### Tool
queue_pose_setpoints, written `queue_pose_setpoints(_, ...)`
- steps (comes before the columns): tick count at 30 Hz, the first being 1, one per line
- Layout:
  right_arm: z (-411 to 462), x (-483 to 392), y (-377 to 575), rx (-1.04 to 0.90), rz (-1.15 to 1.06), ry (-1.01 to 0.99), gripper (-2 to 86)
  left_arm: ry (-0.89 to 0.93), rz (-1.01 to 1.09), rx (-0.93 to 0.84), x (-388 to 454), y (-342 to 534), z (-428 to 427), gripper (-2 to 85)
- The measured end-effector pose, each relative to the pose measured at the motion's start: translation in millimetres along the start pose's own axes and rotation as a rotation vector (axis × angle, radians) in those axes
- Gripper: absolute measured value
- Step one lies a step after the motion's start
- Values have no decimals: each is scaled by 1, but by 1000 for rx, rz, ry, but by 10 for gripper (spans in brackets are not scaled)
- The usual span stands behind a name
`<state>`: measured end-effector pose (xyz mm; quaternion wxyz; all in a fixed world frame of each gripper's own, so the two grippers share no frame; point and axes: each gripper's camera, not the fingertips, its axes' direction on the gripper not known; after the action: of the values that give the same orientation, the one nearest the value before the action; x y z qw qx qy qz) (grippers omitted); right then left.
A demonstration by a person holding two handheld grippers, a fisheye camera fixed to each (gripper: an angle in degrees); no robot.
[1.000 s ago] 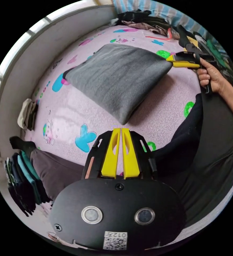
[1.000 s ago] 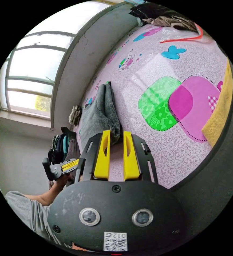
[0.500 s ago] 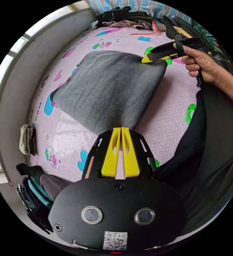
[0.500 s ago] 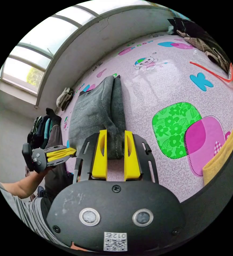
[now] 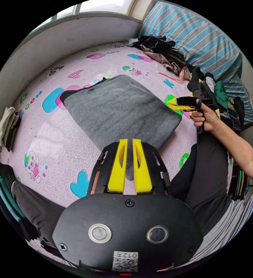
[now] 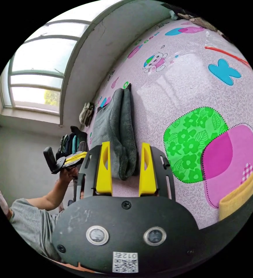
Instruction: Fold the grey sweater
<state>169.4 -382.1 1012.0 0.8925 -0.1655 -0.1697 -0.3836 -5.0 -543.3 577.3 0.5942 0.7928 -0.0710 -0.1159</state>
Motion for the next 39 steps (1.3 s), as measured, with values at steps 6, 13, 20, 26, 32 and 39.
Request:
queue_pose_setpoints(6, 9, 18, -44, -106, 2, -107, 162, 14, -6, -25, -32, -50, 25, 13)
queue_pose_setpoints(13, 10, 28, -83, -159, 19, -240, 127, 75, -45, -75, -80, -79, 57, 5)
queue_pose_setpoints(20, -17, 37, -86, -140, 76, -319, 143, 111, -73, -23, -122, -84, 50, 9)
queue_pose_setpoints(26, -42, 22, -97, -140, 39, -290, 182, 144, -98, 46, -159, -106, 51, 19)
queue_pose_setpoints(32, -22, -28, -113, -284, -130, -154, 141, 148, -100, -5, -174, -141, 85, 32)
queue_pose_setpoints(39, -30, -32, -102, -274, -55, -249, 93, 246, -190, -44, -224, -153, 113, 22)
